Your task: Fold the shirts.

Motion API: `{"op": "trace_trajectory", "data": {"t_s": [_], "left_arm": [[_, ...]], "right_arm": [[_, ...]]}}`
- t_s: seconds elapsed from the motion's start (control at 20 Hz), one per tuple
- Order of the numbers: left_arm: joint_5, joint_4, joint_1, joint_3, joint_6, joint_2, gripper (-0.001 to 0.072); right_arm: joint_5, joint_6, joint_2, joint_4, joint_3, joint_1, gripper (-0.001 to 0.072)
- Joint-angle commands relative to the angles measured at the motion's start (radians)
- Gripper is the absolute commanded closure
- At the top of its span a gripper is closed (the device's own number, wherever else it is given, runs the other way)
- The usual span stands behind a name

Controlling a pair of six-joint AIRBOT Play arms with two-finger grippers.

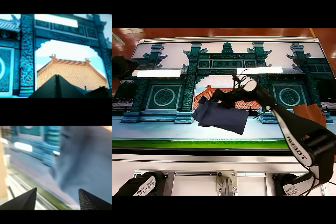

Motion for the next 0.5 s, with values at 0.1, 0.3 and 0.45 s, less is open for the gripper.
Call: {"op": "trace_trajectory", "data": {"t_s": [0.1, 0.3, 0.45], "left_arm": [[-0.053, 0.019, 0.012, -0.001, -0.002, 0.018, 0.0666], [-0.055, 0.019, 0.012, -0.001, -0.003, 0.015, 0.0666], [-0.061, 0.019, 0.012, -0.001, -0.023, 0.015, 0.0666]], "right_arm": [[0.463, 0.076, 0.102, -0.597, -0.035, -0.262, 0.0077], [0.346, 0.008, 0.1, -0.417, -0.235, -0.331, 0.0057], [0.192, -0.048, 0.069, -0.229, -0.323, -0.292, 0.0035]]}}
